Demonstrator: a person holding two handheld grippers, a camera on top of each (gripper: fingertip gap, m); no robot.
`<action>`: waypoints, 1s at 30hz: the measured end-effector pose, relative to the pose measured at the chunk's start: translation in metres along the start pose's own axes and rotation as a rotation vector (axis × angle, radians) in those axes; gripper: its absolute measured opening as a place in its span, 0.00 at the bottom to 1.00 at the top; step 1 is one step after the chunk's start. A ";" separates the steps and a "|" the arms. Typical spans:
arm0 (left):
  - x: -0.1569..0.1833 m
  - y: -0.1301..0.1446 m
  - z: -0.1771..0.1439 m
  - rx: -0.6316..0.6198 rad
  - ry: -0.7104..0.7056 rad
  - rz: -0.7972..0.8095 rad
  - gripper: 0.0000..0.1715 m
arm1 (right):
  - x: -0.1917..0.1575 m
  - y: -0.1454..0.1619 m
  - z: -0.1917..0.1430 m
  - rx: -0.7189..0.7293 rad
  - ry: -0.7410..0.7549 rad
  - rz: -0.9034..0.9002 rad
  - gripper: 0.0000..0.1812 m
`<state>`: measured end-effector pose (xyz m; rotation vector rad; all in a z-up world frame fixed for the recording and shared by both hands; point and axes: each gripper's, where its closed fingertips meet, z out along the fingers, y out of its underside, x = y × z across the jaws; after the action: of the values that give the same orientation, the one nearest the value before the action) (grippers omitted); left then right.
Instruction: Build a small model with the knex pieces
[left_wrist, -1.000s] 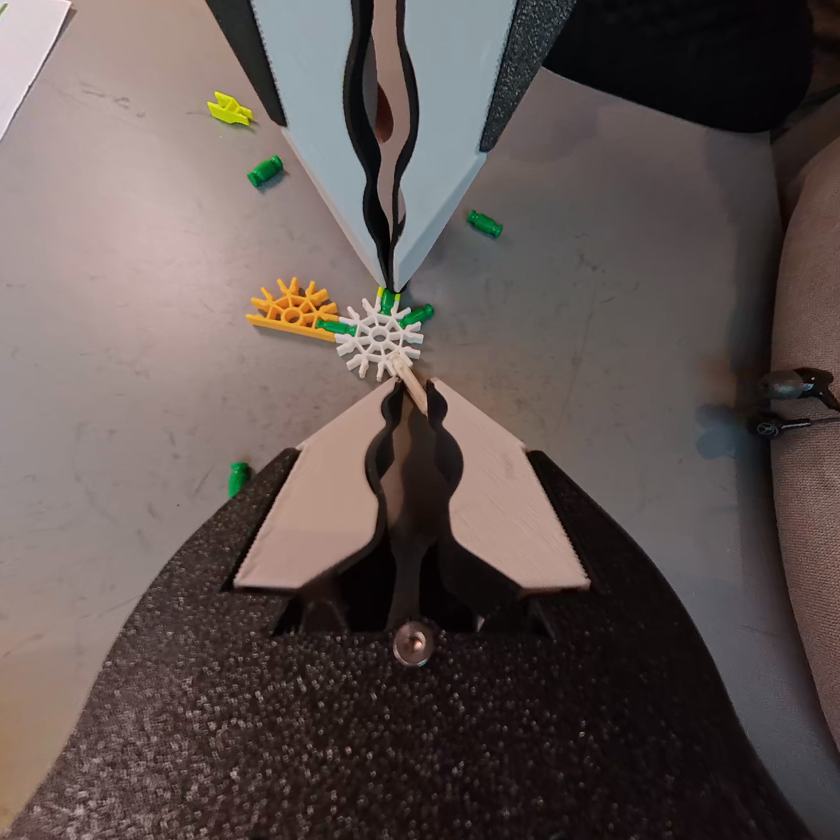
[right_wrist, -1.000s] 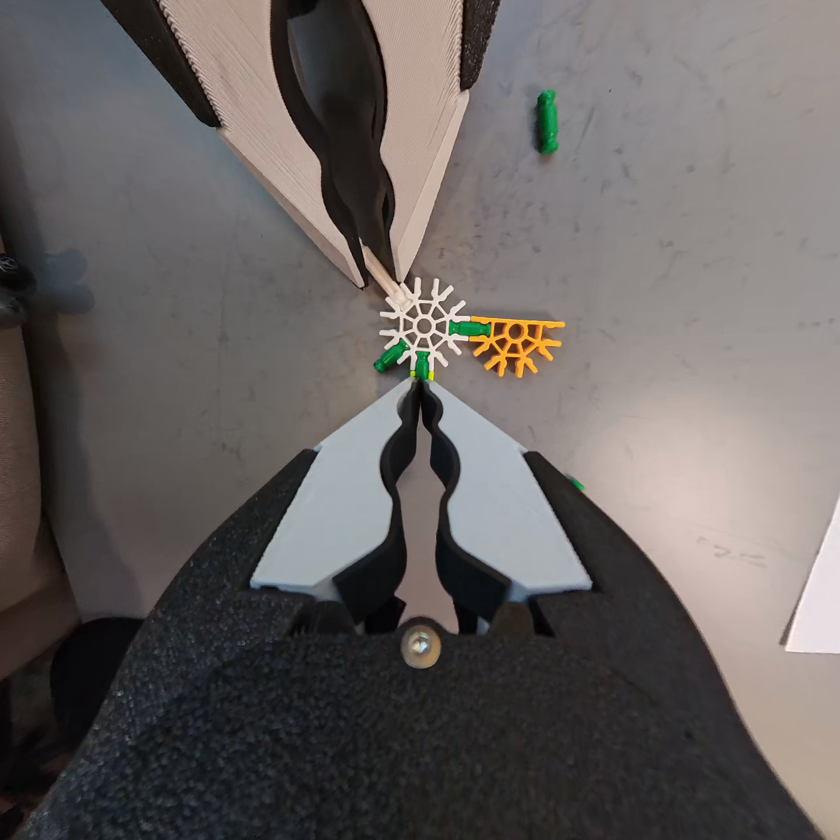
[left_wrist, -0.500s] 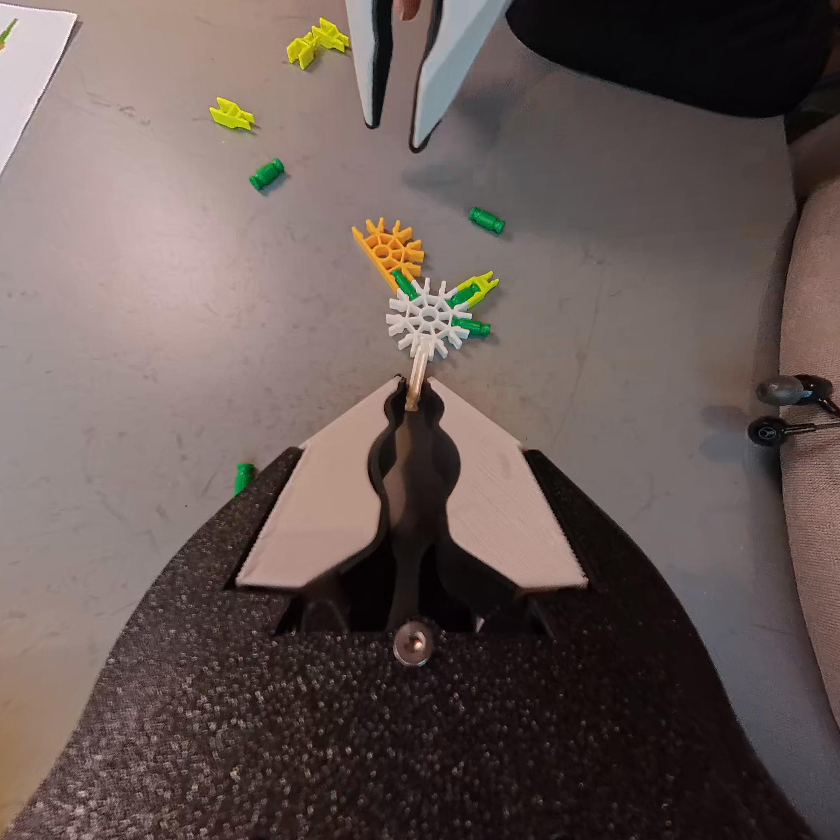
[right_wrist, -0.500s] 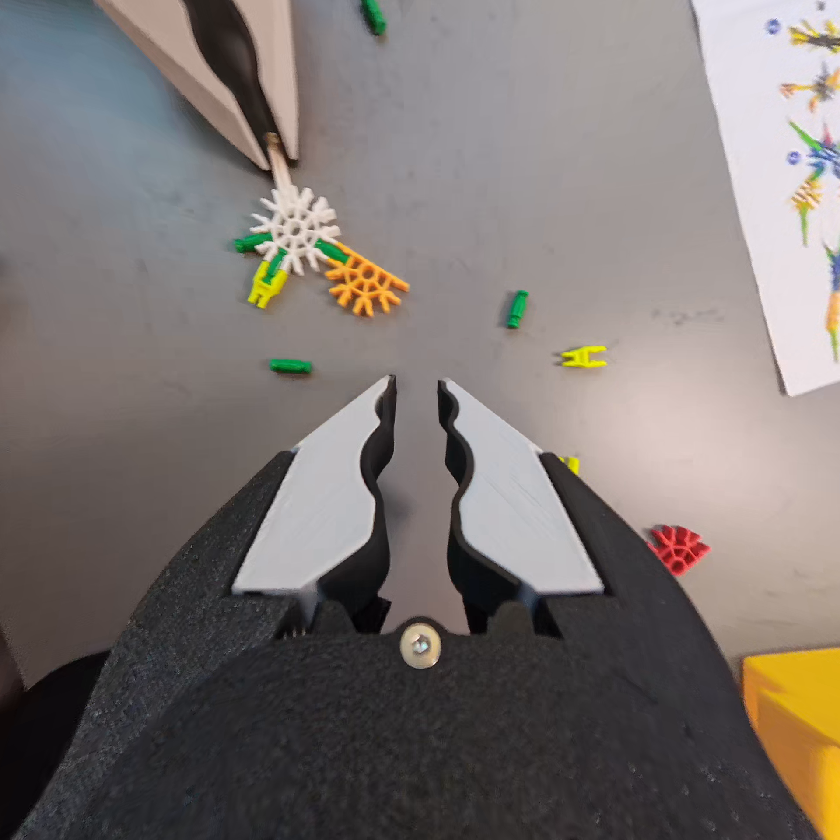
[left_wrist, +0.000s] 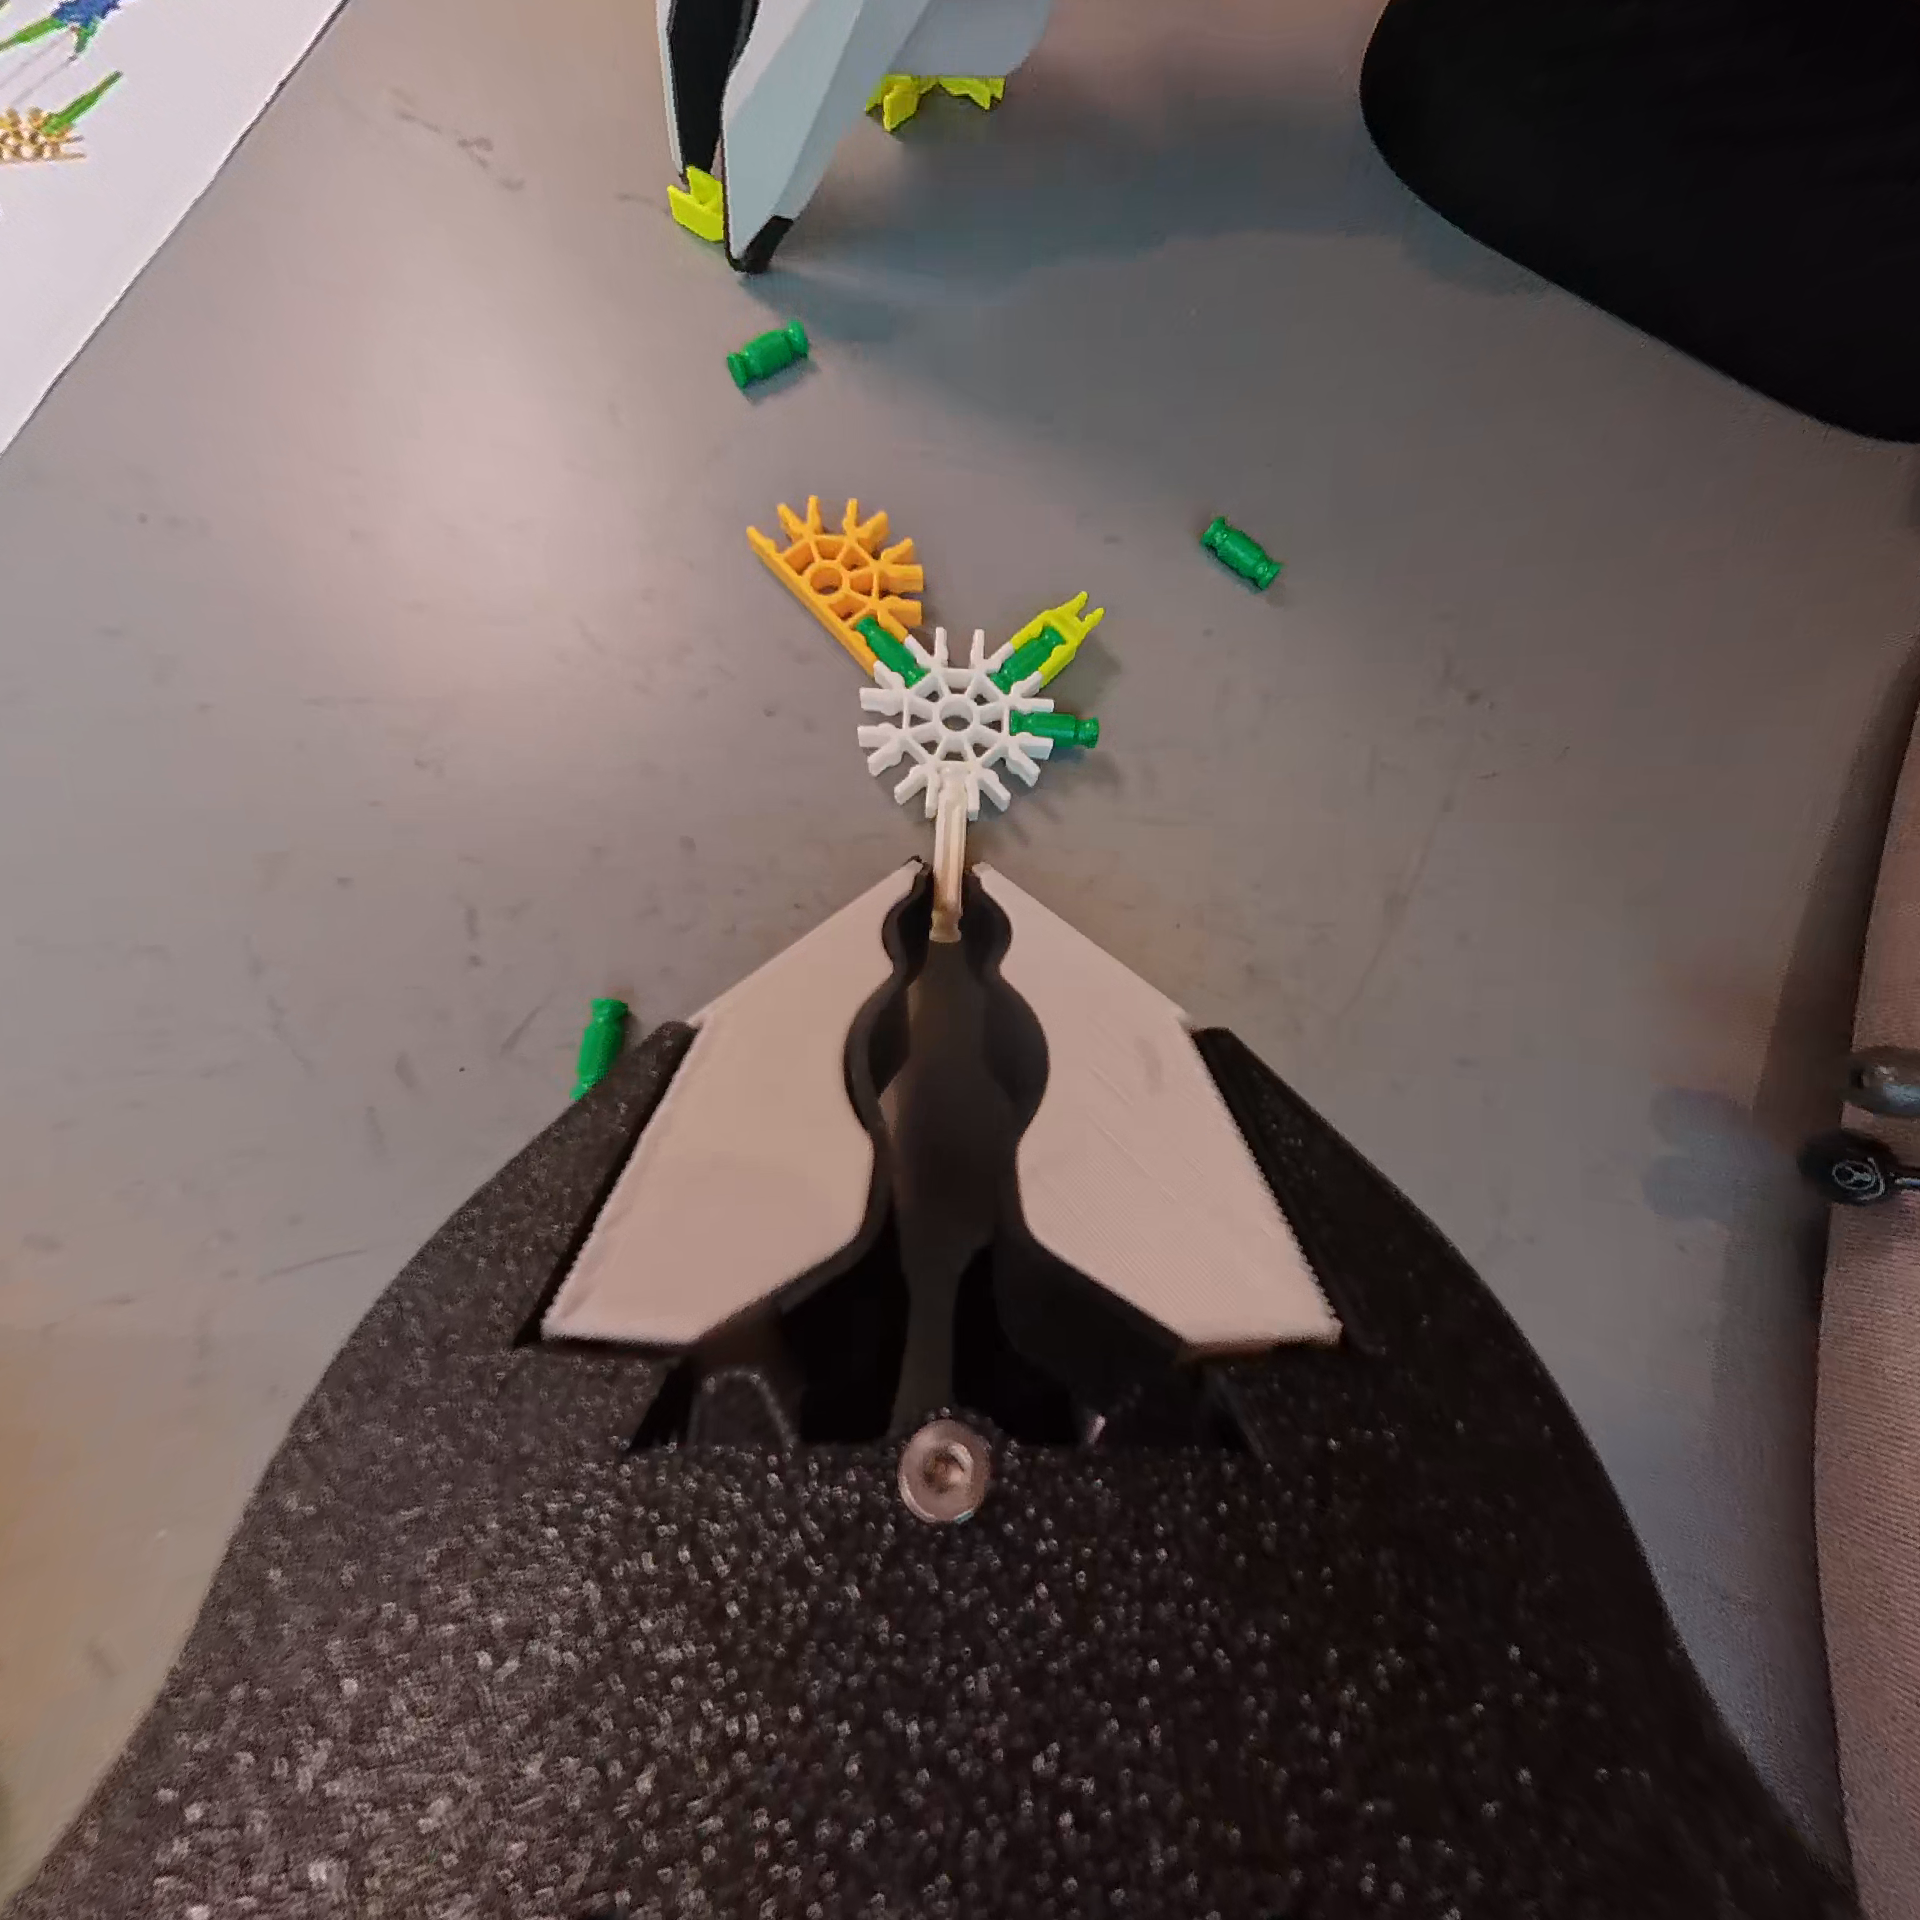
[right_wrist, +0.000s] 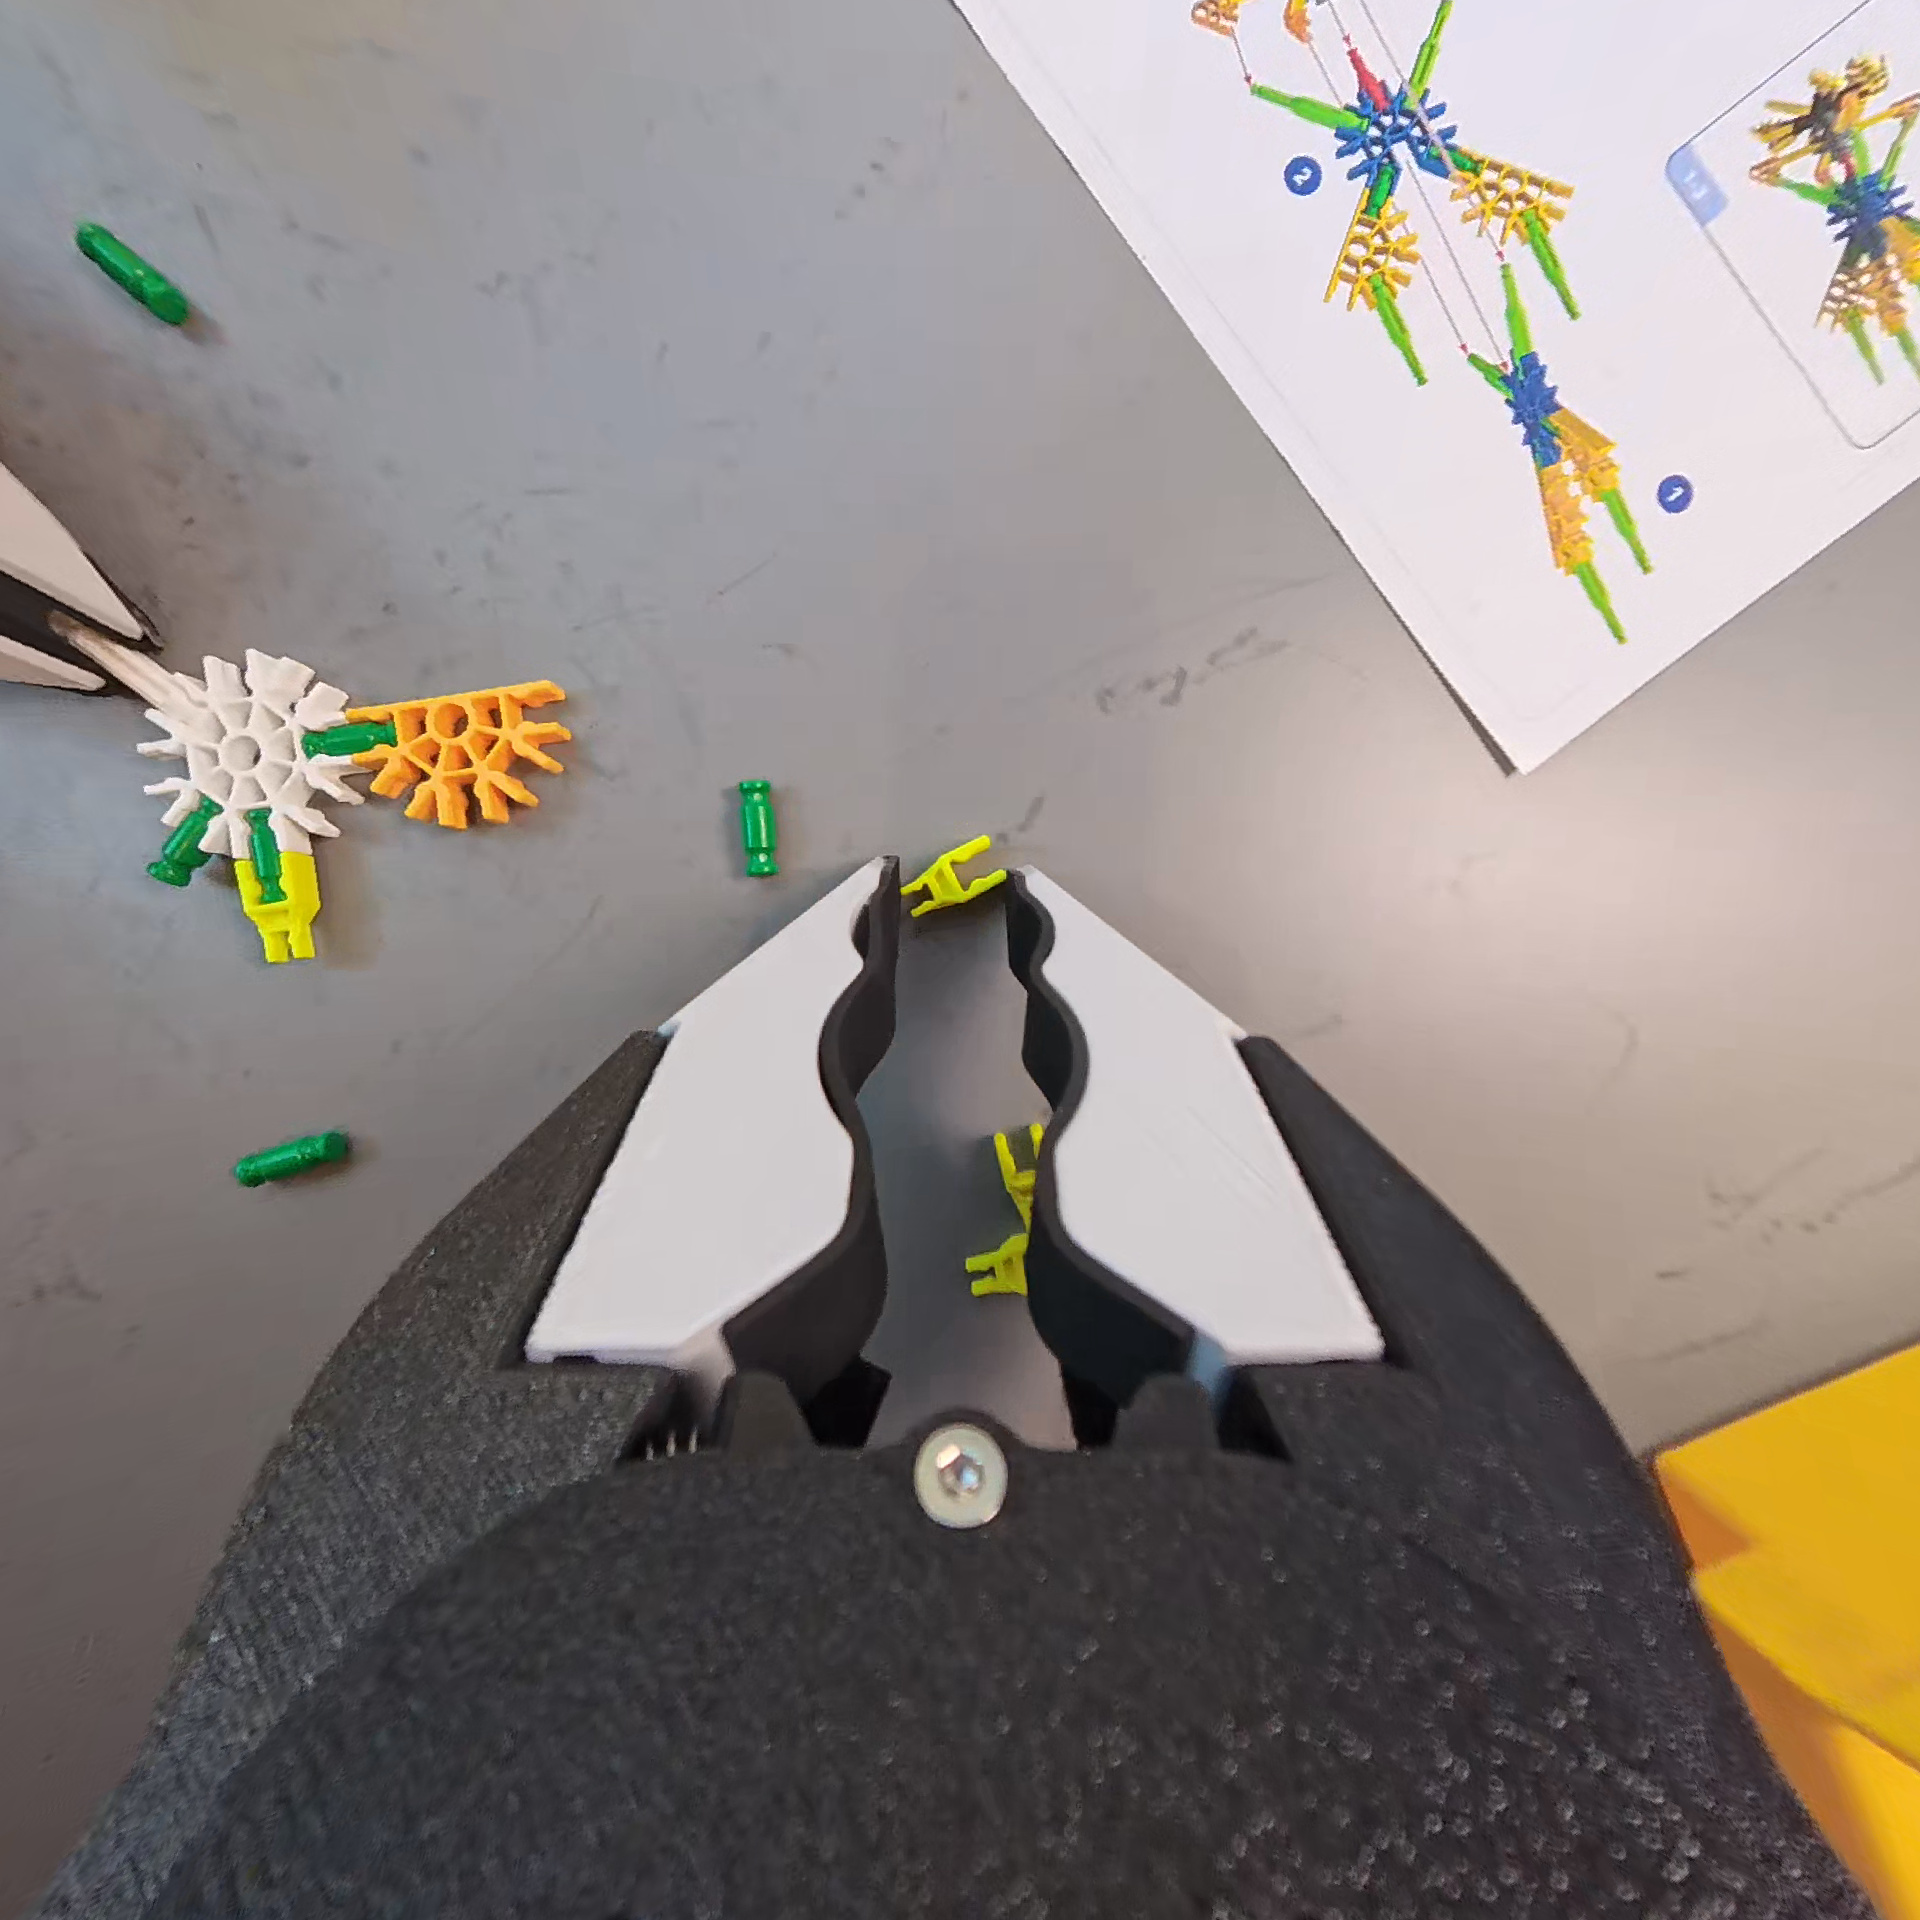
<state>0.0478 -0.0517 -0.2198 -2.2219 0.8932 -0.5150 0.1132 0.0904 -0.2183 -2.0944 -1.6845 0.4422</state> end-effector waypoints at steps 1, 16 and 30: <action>0.000 0.000 0.000 -0.002 0.004 -0.018 0.03 | 0.000 0.000 0.000 -0.001 -0.002 -0.011 0.10; 0.048 0.008 -0.004 -0.049 0.242 0.071 0.08 | -0.139 0.009 -0.030 0.072 -0.348 -0.590 0.10; 0.045 0.008 -0.004 -0.036 0.242 0.061 0.07 | -0.142 0.015 -0.011 -0.037 -0.318 -0.755 0.10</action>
<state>0.0728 -0.0900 -0.2181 -2.1877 1.0979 -0.7559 0.1008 -0.0524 -0.2181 -1.2899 -2.4997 0.5054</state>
